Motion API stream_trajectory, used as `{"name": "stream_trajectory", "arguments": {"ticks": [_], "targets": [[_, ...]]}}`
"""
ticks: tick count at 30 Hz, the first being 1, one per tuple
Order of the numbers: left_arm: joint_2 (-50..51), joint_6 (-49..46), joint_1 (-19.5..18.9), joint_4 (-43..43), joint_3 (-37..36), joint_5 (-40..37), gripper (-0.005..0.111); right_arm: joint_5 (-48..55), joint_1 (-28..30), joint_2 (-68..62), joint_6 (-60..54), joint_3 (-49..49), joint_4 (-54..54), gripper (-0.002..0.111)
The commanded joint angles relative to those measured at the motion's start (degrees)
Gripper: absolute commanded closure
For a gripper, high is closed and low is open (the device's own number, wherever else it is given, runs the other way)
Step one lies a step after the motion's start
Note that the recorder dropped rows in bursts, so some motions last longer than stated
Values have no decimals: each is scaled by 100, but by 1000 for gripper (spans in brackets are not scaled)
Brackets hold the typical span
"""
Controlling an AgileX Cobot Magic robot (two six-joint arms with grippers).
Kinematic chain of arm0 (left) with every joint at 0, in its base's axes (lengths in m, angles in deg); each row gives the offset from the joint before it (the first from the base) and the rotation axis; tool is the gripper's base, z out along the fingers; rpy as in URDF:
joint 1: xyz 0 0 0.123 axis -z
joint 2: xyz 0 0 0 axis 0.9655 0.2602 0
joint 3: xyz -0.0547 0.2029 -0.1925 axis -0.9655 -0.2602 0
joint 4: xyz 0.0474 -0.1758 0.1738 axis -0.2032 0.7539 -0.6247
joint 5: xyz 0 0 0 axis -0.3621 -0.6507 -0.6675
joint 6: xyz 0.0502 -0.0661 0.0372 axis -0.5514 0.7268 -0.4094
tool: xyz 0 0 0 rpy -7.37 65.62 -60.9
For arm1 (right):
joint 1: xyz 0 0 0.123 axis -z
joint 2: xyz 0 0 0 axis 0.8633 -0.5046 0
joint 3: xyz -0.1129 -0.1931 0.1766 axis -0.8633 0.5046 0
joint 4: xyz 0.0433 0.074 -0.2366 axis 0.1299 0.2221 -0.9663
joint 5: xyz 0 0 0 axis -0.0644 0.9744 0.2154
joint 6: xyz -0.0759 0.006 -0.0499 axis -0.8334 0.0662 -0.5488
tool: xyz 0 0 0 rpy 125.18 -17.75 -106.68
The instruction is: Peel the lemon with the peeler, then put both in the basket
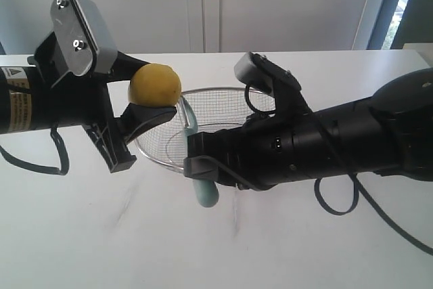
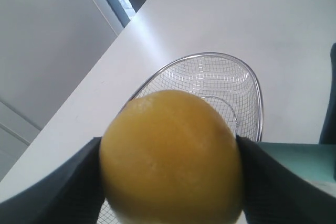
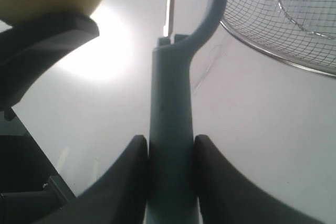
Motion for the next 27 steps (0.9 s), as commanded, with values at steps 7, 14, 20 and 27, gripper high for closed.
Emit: {"name": "stream_trajectory", "arguments": {"ticks": [7, 14, 20, 27], "targets": [[-66, 65, -11, 19, 7, 76, 107, -97, -20, 243, -134, 16, 80, 108], [-66, 65, -11, 19, 7, 76, 107, -97, -20, 243, -134, 16, 80, 108], [-66, 65, -11, 19, 7, 76, 107, -95, -20, 254, -134, 16, 80, 108], [-66, 65, -11, 19, 7, 42, 107, -293, -20, 515, -134, 16, 58, 108]]}}
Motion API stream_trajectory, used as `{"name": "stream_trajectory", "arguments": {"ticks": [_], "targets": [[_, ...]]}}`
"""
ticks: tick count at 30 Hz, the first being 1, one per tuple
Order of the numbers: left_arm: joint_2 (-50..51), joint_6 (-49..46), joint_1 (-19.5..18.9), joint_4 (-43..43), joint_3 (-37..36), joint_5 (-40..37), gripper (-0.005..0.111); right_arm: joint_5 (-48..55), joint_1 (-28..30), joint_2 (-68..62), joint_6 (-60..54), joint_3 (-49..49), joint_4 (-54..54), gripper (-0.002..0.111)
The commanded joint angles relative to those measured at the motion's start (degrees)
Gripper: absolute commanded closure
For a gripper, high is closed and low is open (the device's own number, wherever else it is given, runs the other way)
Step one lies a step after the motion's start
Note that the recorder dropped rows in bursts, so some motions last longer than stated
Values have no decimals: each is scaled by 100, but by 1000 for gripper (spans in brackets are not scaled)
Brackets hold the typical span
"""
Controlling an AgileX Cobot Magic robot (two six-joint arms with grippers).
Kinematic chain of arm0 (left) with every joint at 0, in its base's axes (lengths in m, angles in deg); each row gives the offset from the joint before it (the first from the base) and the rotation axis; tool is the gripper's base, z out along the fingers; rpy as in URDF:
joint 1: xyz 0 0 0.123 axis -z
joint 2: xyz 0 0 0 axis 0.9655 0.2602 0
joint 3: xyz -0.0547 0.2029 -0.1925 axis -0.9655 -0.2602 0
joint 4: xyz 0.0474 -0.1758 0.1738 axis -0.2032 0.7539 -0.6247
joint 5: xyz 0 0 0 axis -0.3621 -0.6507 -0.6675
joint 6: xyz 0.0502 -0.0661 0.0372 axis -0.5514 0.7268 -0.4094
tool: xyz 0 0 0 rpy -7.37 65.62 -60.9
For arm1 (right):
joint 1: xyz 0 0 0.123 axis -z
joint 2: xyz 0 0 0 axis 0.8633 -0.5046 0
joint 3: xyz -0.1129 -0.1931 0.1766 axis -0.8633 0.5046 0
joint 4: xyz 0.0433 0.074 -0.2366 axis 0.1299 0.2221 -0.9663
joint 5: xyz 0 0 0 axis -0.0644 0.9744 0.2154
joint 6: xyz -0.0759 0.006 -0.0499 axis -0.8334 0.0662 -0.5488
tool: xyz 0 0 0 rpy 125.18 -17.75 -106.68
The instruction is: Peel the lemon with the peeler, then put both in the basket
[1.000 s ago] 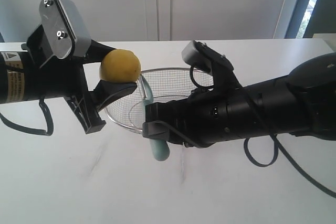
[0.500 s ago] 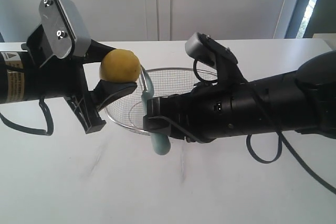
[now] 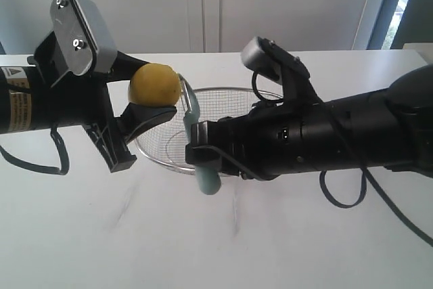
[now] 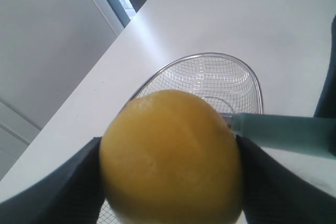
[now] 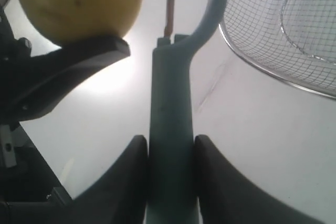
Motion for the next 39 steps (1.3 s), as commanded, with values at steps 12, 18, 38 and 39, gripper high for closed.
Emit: {"name": "stream_trajectory", "arguments": {"ticks": [12, 18, 38, 39], "targets": [[-66, 65, -11, -4, 7, 29, 107, -252, 1, 1005, -77, 16, -188, 108], [-66, 65, -11, -4, 7, 29, 107, -307, 1, 1803, 415, 16, -1083, 108], [-66, 65, -11, -4, 7, 11, 107, -819, 557, 481, 3108, 27, -4516, 108], [-66, 65, -11, -4, 7, 24, 107, -819, 557, 293, 3045, 16, -4347, 108]]}}
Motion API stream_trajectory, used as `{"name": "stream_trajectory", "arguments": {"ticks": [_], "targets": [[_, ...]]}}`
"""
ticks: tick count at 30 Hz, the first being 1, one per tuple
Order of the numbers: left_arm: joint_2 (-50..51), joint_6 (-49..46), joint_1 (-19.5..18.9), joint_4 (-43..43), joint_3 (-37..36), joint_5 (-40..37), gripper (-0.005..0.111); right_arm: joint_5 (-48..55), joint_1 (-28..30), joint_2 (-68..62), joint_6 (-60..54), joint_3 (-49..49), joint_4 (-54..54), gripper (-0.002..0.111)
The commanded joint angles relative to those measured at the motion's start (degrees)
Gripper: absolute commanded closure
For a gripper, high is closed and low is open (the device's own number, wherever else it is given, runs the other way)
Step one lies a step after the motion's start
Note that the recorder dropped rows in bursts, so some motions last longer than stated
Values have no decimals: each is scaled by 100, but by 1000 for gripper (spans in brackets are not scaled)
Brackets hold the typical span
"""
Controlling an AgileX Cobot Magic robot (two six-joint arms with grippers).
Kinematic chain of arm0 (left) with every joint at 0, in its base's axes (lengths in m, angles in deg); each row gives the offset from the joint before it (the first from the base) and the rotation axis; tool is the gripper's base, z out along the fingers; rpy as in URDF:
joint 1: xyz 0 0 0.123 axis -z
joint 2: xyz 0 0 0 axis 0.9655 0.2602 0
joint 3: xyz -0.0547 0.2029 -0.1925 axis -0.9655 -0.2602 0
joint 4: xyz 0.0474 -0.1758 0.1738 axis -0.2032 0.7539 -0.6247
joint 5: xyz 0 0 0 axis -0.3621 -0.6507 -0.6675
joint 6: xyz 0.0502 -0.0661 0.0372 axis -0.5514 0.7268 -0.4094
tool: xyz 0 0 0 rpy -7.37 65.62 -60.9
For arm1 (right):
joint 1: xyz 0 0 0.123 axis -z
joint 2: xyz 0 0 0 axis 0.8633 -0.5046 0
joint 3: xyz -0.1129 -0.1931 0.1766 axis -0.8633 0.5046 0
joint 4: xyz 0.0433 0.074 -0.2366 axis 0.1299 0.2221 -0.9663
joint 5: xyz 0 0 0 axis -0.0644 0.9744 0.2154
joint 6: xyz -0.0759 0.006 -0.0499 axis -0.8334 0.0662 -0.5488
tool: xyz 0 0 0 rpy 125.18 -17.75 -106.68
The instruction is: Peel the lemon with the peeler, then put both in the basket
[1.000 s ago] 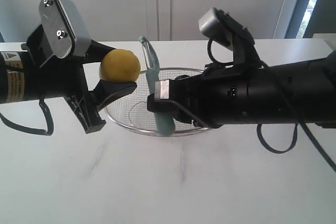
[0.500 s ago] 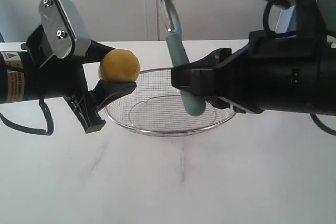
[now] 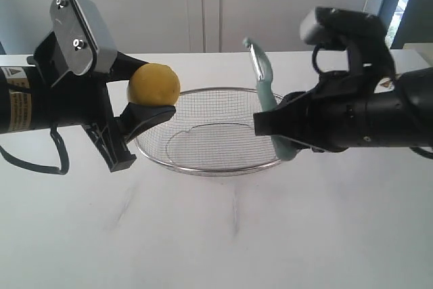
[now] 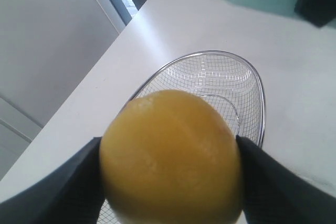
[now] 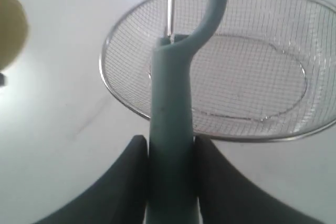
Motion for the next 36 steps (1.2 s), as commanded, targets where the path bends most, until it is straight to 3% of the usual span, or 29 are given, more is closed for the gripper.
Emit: {"name": "stream_trajectory", "arguments": {"ticks": [1, 4, 10, 14, 36], "targets": [[-66, 52, -11, -4, 7, 67, 107, -76, 46, -735, -176, 16, 444, 108], [-66, 52, -11, -4, 7, 78, 107, 94, 46, -1183, -956, 16, 1600, 108], [-66, 52, -11, -4, 7, 90, 107, 1105, 46, -1685, -3882, 16, 4778, 108], [-66, 52, -11, -4, 7, 90, 107, 1572, 46, -1748, -4873, 16, 5908, 108], [-66, 64, -11, -4, 7, 90, 107, 1758, 46, -1594, -4954, 16, 6117, 108]]}}
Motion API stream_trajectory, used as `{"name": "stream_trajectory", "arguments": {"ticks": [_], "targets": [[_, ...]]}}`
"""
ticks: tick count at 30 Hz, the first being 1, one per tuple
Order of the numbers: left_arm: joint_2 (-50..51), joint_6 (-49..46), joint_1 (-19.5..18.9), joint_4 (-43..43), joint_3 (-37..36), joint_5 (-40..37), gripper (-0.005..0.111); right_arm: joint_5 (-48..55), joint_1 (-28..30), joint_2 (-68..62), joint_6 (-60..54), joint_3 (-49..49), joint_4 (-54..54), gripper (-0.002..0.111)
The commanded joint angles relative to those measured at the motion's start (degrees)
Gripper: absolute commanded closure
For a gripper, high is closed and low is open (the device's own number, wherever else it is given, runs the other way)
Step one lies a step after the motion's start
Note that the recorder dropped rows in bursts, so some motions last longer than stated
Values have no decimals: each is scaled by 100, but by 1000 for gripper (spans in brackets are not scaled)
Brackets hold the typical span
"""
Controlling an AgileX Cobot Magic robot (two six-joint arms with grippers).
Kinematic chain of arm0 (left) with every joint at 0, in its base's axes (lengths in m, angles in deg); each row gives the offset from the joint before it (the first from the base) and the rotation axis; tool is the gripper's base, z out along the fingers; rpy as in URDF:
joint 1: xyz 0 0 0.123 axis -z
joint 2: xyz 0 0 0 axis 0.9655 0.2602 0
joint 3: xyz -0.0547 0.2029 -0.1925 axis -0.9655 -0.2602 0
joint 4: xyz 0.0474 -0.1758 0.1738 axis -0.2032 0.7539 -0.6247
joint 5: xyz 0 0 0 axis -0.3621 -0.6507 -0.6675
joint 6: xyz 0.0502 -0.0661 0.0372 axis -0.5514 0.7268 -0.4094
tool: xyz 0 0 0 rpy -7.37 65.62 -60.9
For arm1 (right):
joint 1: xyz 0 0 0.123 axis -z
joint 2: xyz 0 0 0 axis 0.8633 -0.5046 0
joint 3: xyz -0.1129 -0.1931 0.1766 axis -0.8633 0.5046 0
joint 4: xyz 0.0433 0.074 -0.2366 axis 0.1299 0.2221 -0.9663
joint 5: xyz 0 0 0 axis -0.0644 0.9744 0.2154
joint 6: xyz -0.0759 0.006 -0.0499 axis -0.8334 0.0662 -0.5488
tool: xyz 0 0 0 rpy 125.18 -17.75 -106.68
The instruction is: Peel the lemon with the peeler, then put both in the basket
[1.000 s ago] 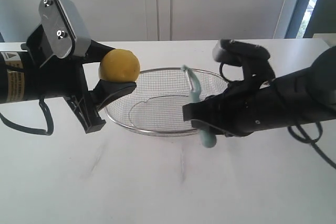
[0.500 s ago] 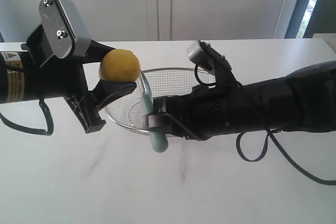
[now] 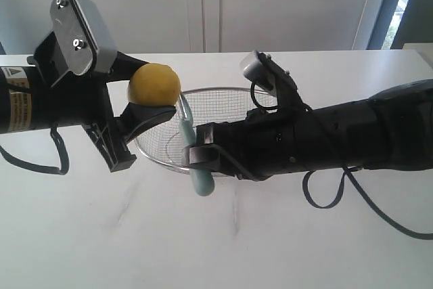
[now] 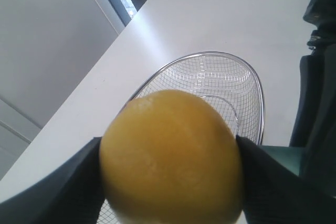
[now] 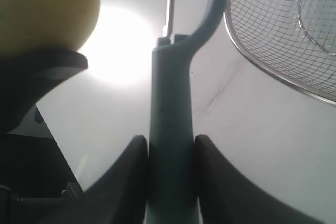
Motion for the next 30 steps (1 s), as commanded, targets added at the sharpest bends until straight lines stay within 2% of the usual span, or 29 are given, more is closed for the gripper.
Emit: {"name": "stream_trajectory", "arguments": {"ticks": [1, 30], "targets": [[-66, 64, -11, -4, 7, 79, 107, 19, 34, 203, -100, 3, 55, 108], [-66, 78, -11, -4, 7, 79, 107, -188, 34, 1151, -77, 3, -151, 108]]}}
